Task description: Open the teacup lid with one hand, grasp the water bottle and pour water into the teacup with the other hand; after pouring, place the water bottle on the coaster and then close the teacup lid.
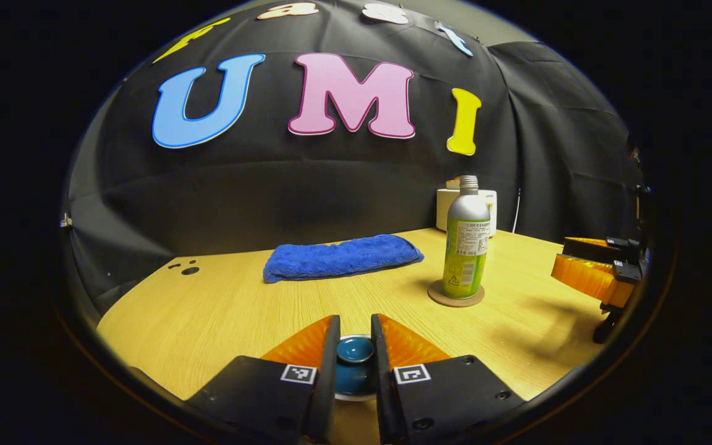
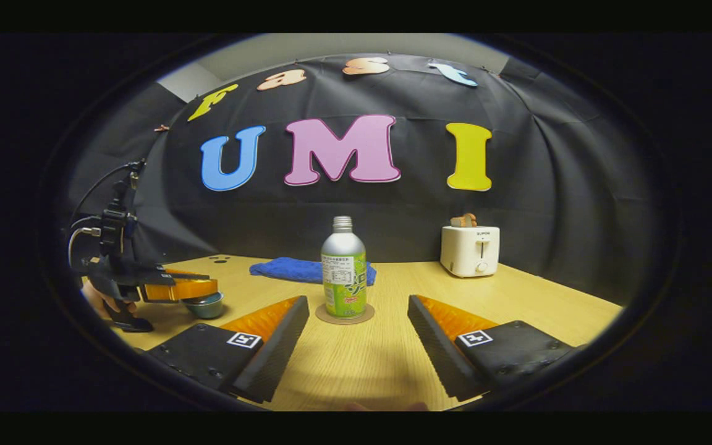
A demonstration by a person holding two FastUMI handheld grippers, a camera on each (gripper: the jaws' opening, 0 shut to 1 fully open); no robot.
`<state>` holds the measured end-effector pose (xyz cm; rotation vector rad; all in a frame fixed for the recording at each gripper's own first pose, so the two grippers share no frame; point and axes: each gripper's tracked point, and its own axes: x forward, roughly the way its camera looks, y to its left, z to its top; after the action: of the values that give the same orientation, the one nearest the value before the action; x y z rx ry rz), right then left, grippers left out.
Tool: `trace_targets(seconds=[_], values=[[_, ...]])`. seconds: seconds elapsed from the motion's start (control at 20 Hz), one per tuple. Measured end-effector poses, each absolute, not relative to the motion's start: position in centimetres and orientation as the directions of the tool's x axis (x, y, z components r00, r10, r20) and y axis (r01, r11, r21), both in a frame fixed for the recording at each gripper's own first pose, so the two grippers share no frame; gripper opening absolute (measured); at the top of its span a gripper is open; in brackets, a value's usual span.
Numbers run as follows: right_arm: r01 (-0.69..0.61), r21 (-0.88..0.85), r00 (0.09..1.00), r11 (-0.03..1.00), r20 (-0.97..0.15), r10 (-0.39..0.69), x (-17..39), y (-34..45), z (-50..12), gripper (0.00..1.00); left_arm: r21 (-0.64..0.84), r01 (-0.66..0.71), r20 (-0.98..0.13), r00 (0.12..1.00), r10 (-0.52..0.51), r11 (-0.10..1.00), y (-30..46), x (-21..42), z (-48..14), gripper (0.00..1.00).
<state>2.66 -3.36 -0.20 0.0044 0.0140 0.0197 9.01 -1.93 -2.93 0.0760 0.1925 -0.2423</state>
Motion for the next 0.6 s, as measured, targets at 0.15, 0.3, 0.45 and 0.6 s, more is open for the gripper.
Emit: trace_targets(seconds=[0.15,0.3,0.45,0.6], values=[[-0.02,0.004,1.0,1.0,-0.014,0.02,2.7,-3.3,-0.2,0.99,0.076,0.238,-0.213,0.952,-0.218,0.968,-1.9,9.2,-3.2,0.32],[-0.02,0.005,1.0,1.0,-0.013,0.02,2.7,-3.3,-0.2,0.99,0.09,0.229,-0.218,0.954,-0.205,0.969,-1.7,9.2,-3.2,0.34],[-0.019,0.005,1.0,1.0,-0.013,0.02,2.7,-3.3,-0.2,0.99,0.109,0.219,-0.187,0.963,-0.196,0.97,-1.7,8.8,-2.7,0.43],[-0.019,0.005,1.0,1.0,-0.013,0.019,2.8,-3.3,-0.2,0.99,0.117,0.229,-0.139,0.967,-0.212,0.966,-1.8,7.7,-2.0,0.72]])
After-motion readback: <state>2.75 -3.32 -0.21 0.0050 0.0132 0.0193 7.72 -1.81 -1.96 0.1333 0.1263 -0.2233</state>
